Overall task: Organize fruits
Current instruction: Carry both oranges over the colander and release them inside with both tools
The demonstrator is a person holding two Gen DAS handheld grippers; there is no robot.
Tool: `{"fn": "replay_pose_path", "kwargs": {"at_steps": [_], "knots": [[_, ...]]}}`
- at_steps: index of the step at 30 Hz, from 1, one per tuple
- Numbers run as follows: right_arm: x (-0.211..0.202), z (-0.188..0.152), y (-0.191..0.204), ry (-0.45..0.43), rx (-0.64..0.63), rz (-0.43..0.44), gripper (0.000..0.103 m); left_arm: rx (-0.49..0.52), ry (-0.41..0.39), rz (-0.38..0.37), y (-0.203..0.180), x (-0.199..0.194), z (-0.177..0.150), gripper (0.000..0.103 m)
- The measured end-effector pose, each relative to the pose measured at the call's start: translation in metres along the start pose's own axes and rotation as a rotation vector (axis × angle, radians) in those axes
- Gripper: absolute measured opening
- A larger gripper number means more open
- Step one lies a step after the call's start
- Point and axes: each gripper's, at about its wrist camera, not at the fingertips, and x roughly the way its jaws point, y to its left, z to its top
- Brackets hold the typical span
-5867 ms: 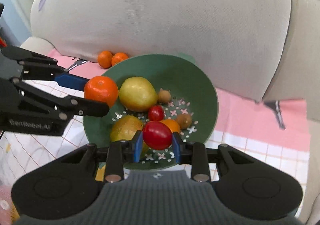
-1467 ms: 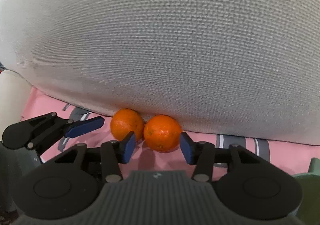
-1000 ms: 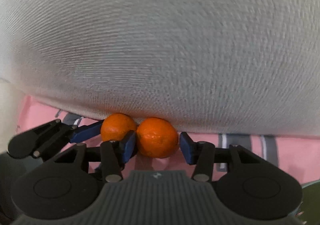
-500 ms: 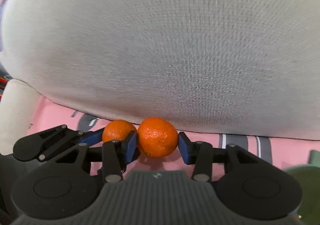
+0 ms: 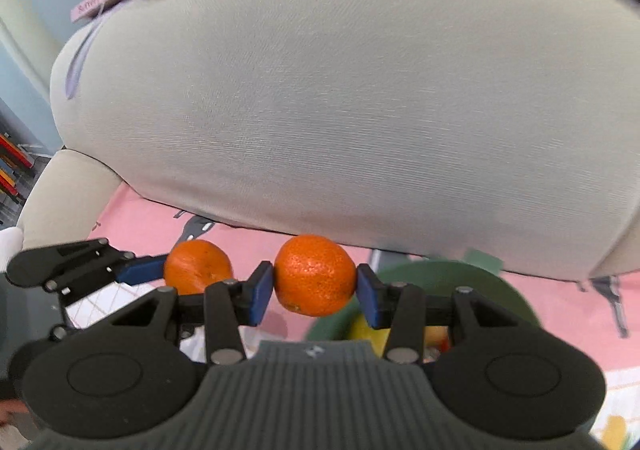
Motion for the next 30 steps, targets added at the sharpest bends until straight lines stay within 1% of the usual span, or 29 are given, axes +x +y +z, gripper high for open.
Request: {"fn": "replay_pose_path", "kwargs": {"at_steps": [3, 4, 7, 9, 14, 17, 21, 26, 30], "knots": [[-0.023, -0.015, -0.012, -0.016, 0.019, -0.013, 0.043, 0.017, -0.009, -0.015, -0.012, -0.007, 0.001, 0.049], [-0.028, -0.019, -0.015, -0.019, 0.023, -0.020, 0.043, 0.021, -0.011, -0.021, -0.022, -0.013, -0.001, 0.049], [-0.042, -0.034, -0.028, -0.024, 0.029, -0.037, 0.043, 0.038, -0.008, -0.039, -0.038, -0.020, 0.005, 0.049], [-0.051, -0.042, -0.037, -0.029, 0.031, -0.043, 0.043, 0.058, -0.003, -0.051, -0.047, -0.023, 0.002, 0.049], [-0.066, -0.066, -0.056, -0.026, -0.020, -0.054, 0.043, 0.124, 0.031, -0.078, -0.082, -0.018, 0.012, 0.049], [-0.068, -0.078, -0.063, -0.013, -0.074, -0.057, 0.043, 0.163, 0.065, -0.082, -0.103, -0.002, 0.018, 0.049], [-0.058, -0.088, -0.070, 0.012, -0.149, -0.069, 0.043, 0.200, 0.109, -0.078, -0.116, 0.014, 0.017, 0.049], [-0.036, -0.090, -0.076, 0.038, -0.216, -0.095, 0.043, 0.213, 0.156, -0.065, -0.118, 0.037, 0.012, 0.049], [-0.022, -0.094, -0.087, 0.053, -0.206, -0.095, 0.043, 0.213, 0.178, -0.068, -0.117, 0.055, 0.010, 0.049]]}}
